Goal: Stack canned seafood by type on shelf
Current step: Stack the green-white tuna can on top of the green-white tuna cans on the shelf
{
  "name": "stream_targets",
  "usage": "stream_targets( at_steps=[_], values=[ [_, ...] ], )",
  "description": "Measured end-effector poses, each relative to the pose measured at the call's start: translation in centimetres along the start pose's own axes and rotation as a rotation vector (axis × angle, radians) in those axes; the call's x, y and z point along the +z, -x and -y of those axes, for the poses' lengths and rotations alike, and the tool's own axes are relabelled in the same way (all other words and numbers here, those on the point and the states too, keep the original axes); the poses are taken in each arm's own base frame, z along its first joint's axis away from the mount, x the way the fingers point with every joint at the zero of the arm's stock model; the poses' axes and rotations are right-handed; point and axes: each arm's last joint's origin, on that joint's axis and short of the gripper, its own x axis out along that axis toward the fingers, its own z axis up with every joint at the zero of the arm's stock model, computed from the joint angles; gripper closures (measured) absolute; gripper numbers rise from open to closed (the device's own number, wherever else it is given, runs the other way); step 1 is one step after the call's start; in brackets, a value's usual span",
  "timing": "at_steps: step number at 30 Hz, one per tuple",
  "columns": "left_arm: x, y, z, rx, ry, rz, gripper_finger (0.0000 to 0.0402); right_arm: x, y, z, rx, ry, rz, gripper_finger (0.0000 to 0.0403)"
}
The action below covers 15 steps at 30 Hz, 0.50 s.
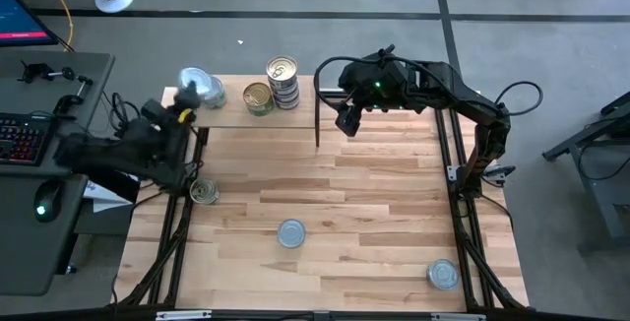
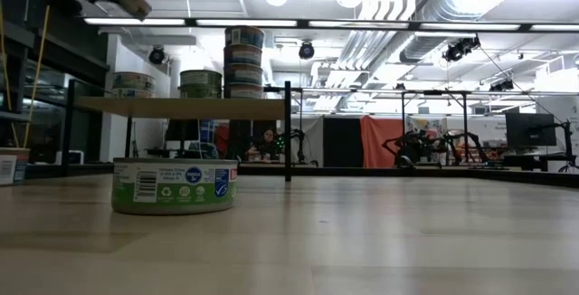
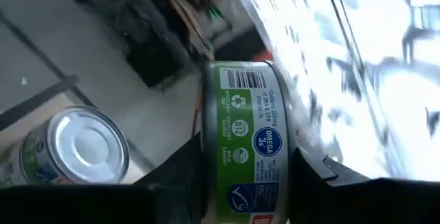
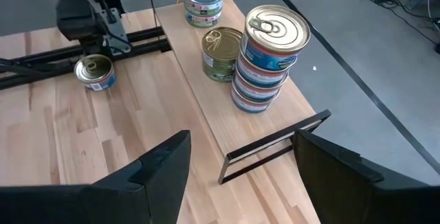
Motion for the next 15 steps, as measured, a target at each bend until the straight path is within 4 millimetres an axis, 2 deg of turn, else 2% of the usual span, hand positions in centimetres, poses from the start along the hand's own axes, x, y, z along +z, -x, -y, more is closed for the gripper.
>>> stream_targets(
  at_steps=[5,8,12,15],
  values=[
    [-0.7,-2.1,-2.2,0.011,0.242,0.120,0.0282,0.0,0.0,0.0,0.001,-0.012,0.004,0.0155],
    [-2.6,-3.1,-4.3,-0.021,0.419,0.085,0.0282,0.0,0.0,0.0,0.001,-0.009,0.004,0.0155],
    [-4.9,-4.2,-7.1,0.029,0.637,0.055,0.0282,0.0,0.0,0.0,0.001,-0.009,0.005,0.0155],
    [-4.9,-4.4,-7.2,0.034,0.669,0.078,0.0282,0.0,0.0,0.0,0.002,-0.017,0.003,0.0155]
  ],
)
